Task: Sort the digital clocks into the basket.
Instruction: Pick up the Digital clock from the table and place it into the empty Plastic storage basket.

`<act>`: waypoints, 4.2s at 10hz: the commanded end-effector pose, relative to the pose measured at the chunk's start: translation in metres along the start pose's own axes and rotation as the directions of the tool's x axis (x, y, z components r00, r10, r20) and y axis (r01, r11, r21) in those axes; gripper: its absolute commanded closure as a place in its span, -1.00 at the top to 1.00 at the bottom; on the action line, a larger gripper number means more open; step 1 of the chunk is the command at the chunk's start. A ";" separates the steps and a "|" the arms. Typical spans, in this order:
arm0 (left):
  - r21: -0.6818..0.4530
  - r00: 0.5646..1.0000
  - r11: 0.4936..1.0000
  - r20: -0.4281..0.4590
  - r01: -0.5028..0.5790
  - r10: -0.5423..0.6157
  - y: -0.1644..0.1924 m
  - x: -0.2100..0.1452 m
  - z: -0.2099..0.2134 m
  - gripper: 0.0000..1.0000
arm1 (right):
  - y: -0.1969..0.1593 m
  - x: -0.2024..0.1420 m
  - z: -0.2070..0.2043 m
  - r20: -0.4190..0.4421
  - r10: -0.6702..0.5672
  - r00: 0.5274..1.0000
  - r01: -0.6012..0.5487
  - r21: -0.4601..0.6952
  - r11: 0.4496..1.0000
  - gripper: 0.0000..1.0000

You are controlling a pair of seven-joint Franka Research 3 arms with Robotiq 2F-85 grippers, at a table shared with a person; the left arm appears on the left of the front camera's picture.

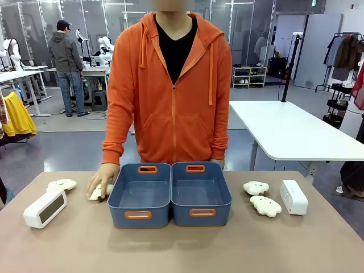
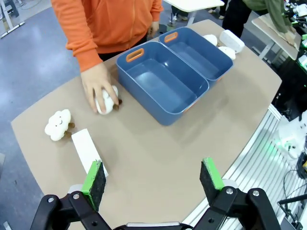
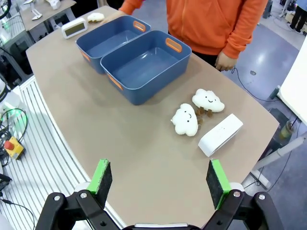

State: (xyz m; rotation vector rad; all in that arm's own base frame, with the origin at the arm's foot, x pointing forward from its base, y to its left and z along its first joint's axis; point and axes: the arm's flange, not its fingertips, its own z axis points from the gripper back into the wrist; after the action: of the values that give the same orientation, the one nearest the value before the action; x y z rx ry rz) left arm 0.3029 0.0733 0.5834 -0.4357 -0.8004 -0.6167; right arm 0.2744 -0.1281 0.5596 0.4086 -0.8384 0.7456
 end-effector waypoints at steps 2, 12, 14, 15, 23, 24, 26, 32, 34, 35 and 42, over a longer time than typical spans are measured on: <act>-0.005 1.000 1.000 -0.016 0.011 -0.011 0.001 -0.001 0.002 1.00 | 0.001 -0.001 0.000 0.009 0.017 1.000 -0.017 0.010 1.000 1.00; -0.005 1.000 1.000 -0.016 0.011 -0.011 0.001 -0.001 0.002 1.00 | 0.001 -0.001 0.000 0.009 0.017 1.000 -0.017 0.010 1.000 1.00; -0.005 1.000 1.000 -0.016 0.011 -0.011 0.001 -0.001 0.002 1.00 | 0.001 -0.001 0.000 0.009 0.017 1.000 -0.017 0.010 1.000 1.00; -0.005 1.000 1.000 -0.016 0.011 -0.011 0.001 -0.001 0.002 1.00 | 0.001 -0.001 0.000 0.009 0.017 1.000 -0.017 0.010 1.000 1.00; -0.005 1.000 1.000 -0.016 0.011 -0.011 0.001 -0.001 0.002 1.00 | -0.020 0.090 -0.122 -0.367 -0.629 0.686 0.405 -0.525 0.748 1.00; -0.005 1.000 1.000 -0.016 0.011 -0.011 0.001 -0.001 0.002 1.00 | -0.037 0.091 -0.156 -0.367 -0.670 0.645 0.403 -0.582 0.706 1.00; -0.005 1.000 1.000 -0.016 0.011 -0.011 0.001 -0.001 0.002 1.00 | -0.060 0.081 -0.207 -0.345 -0.742 0.575 0.480 -0.592 0.648 1.00; -0.005 1.000 1.000 -0.016 0.011 -0.011 0.001 -0.001 0.002 1.00 | -0.127 0.018 -0.315 -0.223 -0.817 0.531 0.553 -0.640 0.534 1.00; -0.005 1.000 1.000 -0.016 0.011 -0.011 0.001 -0.001 0.002 1.00 | -0.133 0.006 -0.325 -0.221 -0.814 0.537 0.525 -0.669 0.527 1.00; -0.005 1.000 1.000 -0.016 0.011 -0.011 0.001 -0.001 0.002 1.00 | -0.132 -0.001 -0.332 -0.240 -0.811 0.534 0.496 -0.688 0.530 1.00; -0.005 1.000 1.000 -0.016 0.011 -0.011 0.001 -0.001 0.002 1.00 | -0.145 -0.026 -0.343 -0.265 -0.839 0.475 0.522 -0.684 0.510 -1.00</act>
State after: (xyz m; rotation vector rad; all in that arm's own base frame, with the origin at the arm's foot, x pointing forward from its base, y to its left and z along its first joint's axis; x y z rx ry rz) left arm 0.3026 0.0738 0.5832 -0.4352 -0.7981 -0.6154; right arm 0.5419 -0.0378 0.3181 0.0063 -0.1753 -0.1852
